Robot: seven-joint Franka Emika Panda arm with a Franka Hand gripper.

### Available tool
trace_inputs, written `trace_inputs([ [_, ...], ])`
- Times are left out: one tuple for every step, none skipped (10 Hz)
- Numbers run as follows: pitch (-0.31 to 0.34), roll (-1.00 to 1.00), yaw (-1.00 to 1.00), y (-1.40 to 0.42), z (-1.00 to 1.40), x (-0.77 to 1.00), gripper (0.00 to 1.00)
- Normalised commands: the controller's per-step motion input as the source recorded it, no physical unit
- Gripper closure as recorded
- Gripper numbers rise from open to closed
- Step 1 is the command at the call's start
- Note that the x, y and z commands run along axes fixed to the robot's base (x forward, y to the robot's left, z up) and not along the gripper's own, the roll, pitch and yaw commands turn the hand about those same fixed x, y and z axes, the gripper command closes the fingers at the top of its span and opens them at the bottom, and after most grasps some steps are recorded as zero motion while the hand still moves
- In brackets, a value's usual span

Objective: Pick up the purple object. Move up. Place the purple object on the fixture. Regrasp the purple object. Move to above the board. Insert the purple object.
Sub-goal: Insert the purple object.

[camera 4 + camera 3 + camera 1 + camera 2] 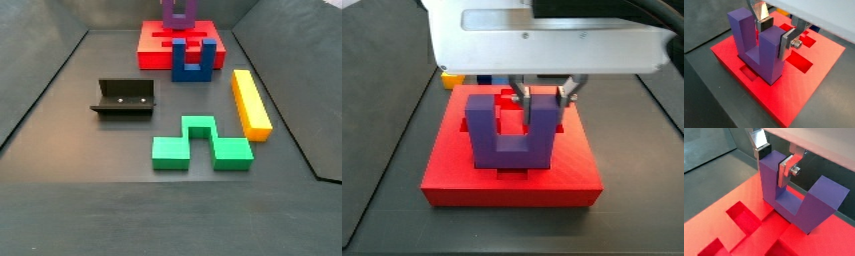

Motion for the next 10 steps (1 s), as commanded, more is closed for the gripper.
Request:
trace_inputs([
  [-0.126, -0.15, 0.13, 0.0, -0.19, -0.18, 1.0],
  [-0.093, -0.03, 0.14, -0.04, -0.31, -0.08, 1.0],
  [-0.007, 0.1, 0.11, -0.37, -0.46, -0.03, 1.0],
  [0.009, 0.22, 0.03, -0.51, -0.47, 0.0, 1.0],
  [0.113, 0.29, 0.0, -0.54, -0.38, 0.28, 1.0],
  [0.241, 0.33, 0.0, -0.43, -0.13, 0.64, 1.0],
  [0.236, 0.32, 0.0, -0.38, -0.3, 0.69, 1.0],
  [0.221, 0.29, 0.0, -0.32, -0.35, 0.72, 1.0],
  [0.23, 0.24, 0.0, -0.29, -0.28, 0.66, 1.0],
  [0.204, 0.16, 0.0, -0.23, -0.17, 0.49, 1.0],
])
